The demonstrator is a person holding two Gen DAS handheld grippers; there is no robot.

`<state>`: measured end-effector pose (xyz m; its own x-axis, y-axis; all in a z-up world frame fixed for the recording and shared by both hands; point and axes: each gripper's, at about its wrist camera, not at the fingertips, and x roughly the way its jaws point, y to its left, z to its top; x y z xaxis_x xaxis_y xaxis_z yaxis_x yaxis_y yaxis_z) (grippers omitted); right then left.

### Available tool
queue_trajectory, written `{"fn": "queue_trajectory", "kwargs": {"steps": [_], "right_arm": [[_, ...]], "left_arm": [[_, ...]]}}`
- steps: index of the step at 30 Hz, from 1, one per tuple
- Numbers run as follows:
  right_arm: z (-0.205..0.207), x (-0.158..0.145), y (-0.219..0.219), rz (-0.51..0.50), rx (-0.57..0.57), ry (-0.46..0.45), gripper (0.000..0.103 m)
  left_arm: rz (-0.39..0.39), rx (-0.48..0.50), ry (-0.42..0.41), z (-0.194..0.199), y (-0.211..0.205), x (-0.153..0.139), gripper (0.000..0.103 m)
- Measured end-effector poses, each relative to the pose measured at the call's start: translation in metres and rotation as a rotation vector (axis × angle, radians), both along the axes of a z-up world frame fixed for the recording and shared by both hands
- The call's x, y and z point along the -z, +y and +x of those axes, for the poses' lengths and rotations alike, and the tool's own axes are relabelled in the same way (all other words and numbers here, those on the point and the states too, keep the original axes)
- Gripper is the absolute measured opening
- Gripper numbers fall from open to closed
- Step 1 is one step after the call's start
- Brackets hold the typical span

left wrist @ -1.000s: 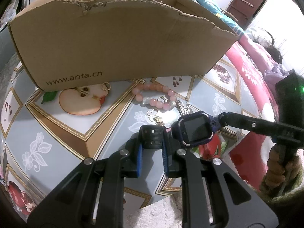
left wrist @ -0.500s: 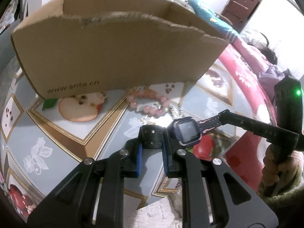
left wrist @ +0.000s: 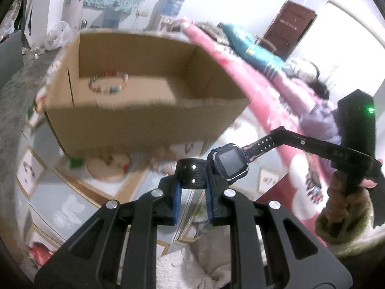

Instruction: Organize jewelry

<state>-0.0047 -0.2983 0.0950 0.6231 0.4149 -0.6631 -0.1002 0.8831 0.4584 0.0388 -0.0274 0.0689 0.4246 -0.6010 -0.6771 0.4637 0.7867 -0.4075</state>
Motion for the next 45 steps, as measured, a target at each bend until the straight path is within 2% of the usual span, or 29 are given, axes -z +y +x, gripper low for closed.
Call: {"fn": "queue_trajectory", "kwargs": {"steps": [4, 7, 13, 19, 21, 24, 27, 28, 30, 34, 38, 41, 45], "right_arm": [[0.032, -0.029, 0.007, -0.026, -0.045, -0.062, 0.005], [0.06, -0.039, 0.013, -0.055, -0.071, -0.07, 0.005], [0.147, -0.028, 0.018, -0.075, -0.107, 0.029, 0.005], [0.223, 0.001, 0.029, -0.164, -0.13, 0.142, 0.005], [0.242, 0.014, 0.034, -0.204, -0.141, 0.179, 0.005], [0.26, 0.027, 0.038, -0.243, -0.155, 0.208, 0.005], [0.274, 0.036, 0.042, -0.295, -0.171, 0.221, 0.006], [0.276, 0.038, 0.042, -0.306, -0.169, 0.222, 0.007], [0.28, 0.04, 0.041, -0.313, -0.173, 0.22, 0.009], [0.278, 0.037, 0.042, -0.347, -0.166, 0.189, 0.009], [0.273, 0.029, 0.032, -0.303, -0.152, 0.167, 0.01], [0.265, 0.015, 0.018, -0.245, -0.135, 0.137, 0.01], [0.252, -0.001, -0.004, -0.2, -0.091, 0.107, 0.009]], "left_arm": [[-0.036, -0.02, -0.01, 0.023, 0.011, -0.028, 0.016], [-0.033, -0.037, -0.005, 0.05, 0.012, -0.04, 0.016], [0.04, -0.065, 0.046, 0.128, 0.0, -0.039, 0.016], [0.143, -0.055, 0.162, 0.198, -0.025, -0.004, 0.016], [0.174, -0.057, 0.224, 0.217, -0.031, 0.015, 0.016], [0.231, -0.071, 0.274, 0.238, -0.036, 0.036, 0.018], [0.248, -0.069, 0.339, 0.247, -0.036, 0.047, 0.028], [0.26, -0.07, 0.339, 0.247, -0.037, 0.047, 0.039], [0.264, -0.068, 0.322, 0.245, -0.037, 0.045, 0.049], [0.258, -0.074, 0.315, 0.242, -0.035, 0.039, 0.05], [0.25, -0.091, 0.264, 0.234, -0.031, 0.026, 0.053], [0.228, -0.1, 0.184, 0.221, -0.027, 0.005, 0.058], [0.236, -0.123, 0.065, 0.2, -0.016, -0.02, 0.065]]}}
